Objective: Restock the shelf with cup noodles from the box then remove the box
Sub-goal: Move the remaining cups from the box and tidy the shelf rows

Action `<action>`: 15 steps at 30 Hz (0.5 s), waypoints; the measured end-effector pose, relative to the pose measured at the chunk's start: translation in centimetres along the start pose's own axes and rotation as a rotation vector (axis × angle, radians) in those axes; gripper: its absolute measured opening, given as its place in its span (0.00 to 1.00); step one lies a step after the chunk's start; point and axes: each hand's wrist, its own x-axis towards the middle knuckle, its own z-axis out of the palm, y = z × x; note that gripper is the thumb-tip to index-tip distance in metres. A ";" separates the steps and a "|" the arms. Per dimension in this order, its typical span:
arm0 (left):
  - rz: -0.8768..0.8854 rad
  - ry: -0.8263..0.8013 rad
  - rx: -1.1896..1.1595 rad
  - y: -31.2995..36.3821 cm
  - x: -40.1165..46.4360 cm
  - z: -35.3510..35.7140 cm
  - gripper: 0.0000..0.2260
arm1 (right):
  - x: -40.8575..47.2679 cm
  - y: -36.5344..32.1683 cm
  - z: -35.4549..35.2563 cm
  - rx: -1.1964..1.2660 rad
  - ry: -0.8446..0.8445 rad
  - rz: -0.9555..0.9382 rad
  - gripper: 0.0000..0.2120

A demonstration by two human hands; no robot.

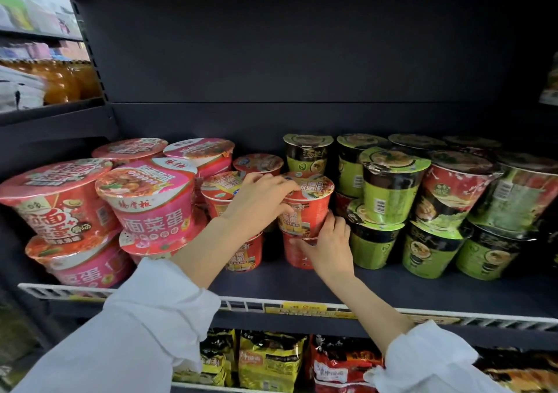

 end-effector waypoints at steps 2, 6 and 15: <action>-0.001 0.034 0.071 0.2 0.1 -0.2 0.21 | 0.2 0.3 -0.2 -0.012 -0.019 -0.028 0.43; -0.029 0.104 0.086 0.6 0.2 -0.3 0.21 | 0.4 0.7 -1.3 0.011 -0.130 -0.076 0.44; -0.037 0.152 0.011 0.8 0.1 0.3 0.19 | -0.3 0.0 -2.5 -0.030 -0.226 -0.016 0.44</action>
